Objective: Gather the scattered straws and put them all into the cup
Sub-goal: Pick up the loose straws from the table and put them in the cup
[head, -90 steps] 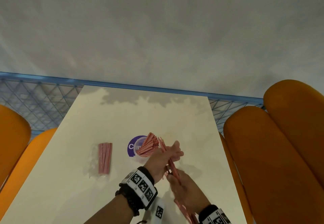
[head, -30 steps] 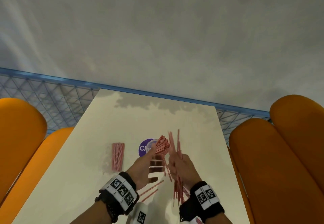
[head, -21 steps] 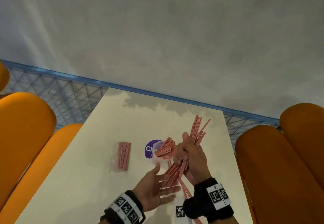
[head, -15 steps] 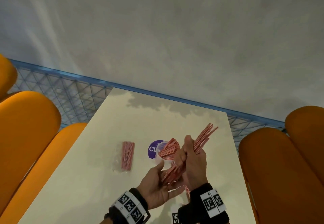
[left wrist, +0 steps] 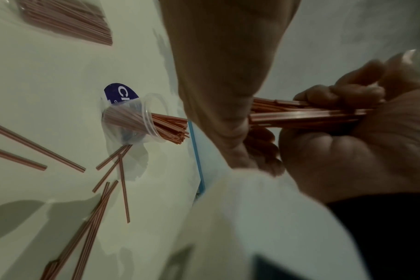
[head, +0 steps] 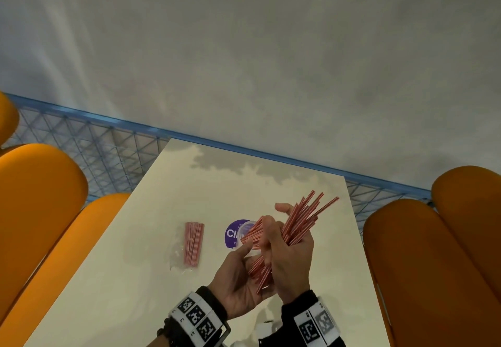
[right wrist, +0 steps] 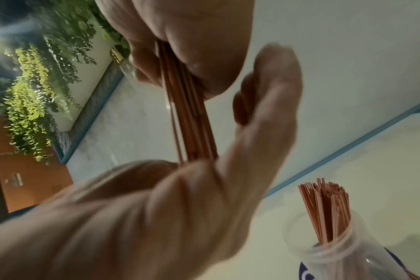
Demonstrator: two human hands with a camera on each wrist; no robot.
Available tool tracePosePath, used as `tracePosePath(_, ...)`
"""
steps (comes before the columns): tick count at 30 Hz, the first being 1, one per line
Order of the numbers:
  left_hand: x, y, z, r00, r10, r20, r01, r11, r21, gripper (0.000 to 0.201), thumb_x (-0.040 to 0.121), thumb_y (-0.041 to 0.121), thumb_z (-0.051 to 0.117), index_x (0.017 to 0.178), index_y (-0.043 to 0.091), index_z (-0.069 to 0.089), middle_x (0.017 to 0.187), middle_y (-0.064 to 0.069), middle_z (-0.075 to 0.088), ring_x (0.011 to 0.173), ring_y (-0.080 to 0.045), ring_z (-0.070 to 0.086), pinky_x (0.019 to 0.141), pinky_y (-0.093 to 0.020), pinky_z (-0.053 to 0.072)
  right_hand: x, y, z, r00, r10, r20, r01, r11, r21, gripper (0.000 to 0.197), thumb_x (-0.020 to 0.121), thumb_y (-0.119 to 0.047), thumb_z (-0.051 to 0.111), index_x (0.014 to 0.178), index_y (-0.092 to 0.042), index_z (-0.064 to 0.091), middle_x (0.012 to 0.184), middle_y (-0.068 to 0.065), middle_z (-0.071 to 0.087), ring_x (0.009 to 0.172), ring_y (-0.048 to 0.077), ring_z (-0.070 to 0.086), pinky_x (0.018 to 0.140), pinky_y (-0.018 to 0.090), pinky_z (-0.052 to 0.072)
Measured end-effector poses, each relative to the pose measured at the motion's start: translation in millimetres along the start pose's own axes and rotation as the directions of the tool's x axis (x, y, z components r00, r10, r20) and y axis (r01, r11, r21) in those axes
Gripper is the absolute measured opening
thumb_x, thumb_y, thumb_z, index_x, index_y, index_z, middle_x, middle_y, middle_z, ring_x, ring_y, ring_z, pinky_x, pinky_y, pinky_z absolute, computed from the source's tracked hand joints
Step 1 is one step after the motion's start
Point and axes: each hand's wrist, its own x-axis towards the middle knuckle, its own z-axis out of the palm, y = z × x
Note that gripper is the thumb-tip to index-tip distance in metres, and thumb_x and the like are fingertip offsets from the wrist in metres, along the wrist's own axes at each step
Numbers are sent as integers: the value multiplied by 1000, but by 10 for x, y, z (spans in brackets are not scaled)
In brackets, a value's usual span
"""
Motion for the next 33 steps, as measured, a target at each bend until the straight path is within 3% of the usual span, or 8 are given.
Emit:
tracePosePath(4, 27, -37, -44, 1000, -12, 6, 13, 998, -58, 64, 98, 47, 41, 143, 0, 43, 131, -24, 54, 116, -39, 56, 105, -52, 37, -21, 30, 2, 992, 113, -51, -111, 993, 33, 27, 71, -44, 70, 62, -20, 63, 53, -4, 59, 48, 12, 55, 56, 29, 49)
tracePosePath(8, 25, -51, -40, 1000, -22, 2, 23, 997, -78, 65, 99, 48, 36, 136, -5, 50, 123, -30, 61, 108, -44, 62, 95, -57, 47, -67, -7, 23, 994, 92, -50, -87, 992, 96, 42, 91, -25, 59, 49, -22, 57, 42, -8, 49, 39, 5, 45, 47, 25, 41)
tracePosePath(11, -8, -40, 27, 999, -12, 36, 15, 995, -96, 65, 99, 48, 39, 135, -5, 51, 126, -29, 61, 111, -42, 61, 94, -55, 50, -103, 7, 25, 998, 43, -47, -39, 995, 94, 46, 93, -23, 62, 48, -20, 58, 42, -5, 47, 40, 11, 43, 49, 28, 41)
tracePosePath(16, -69, -34, 159, 998, 27, 54, -25, 998, -49, 56, 95, 40, 54, 138, 4, 50, 129, -21, 60, 121, -34, 56, 102, -46, 44, -189, -16, 25, 996, 55, 71, -55, 998, 3, 46, 77, -40, 71, 52, -3, 59, 46, 19, 56, 44, 27, 55, 67, 45, 57)
tracePosePath(22, -125, -84, 201, 998, 8, 60, -3, 997, -74, 63, 96, 46, 48, 135, -4, 51, 130, -25, 58, 119, -38, 57, 103, -48, 43, -178, -43, 30, 996, 86, 8, -86, 995, 41, 53, 73, -43, 76, 51, -5, 48, 42, 11, 41, 41, 18, 38, 52, 27, 47)
tracePosePath(26, -136, -65, 233, 997, 58, 53, -54, 996, -74, 58, 95, 42, 55, 131, -3, 55, 127, -24, 60, 119, -38, 57, 101, -49, 44, -184, -122, 30, 998, 47, 50, -47, 999, 6, 39, 71, -37, 77, 62, -2, 63, 51, 26, 59, 49, 30, 59, 66, 39, 57)
tracePosePath(31, -138, -77, 216, 997, 35, 72, -25, 992, -125, 56, 95, 44, 49, 109, -7, 68, 106, -25, 70, 100, -39, 67, 95, -50, 47, -150, -159, 86, 988, 145, -51, -147, 989, -17, 51, 84, -32, 73, 49, -7, 45, 44, 13, 38, 44, 20, 36, 55, 31, 45)
tracePosePath(33, -129, -92, 214, 997, 41, 68, -32, 991, -133, 55, 97, 43, 48, 112, -6, 66, 108, -25, 69, 100, -39, 66, 87, -51, 52, -148, -175, 111, 988, 147, -42, -150, 986, -79, 51, 84, -32, 73, 49, -3, 49, 45, 22, 43, 44, 24, 44, 62, 37, 53)
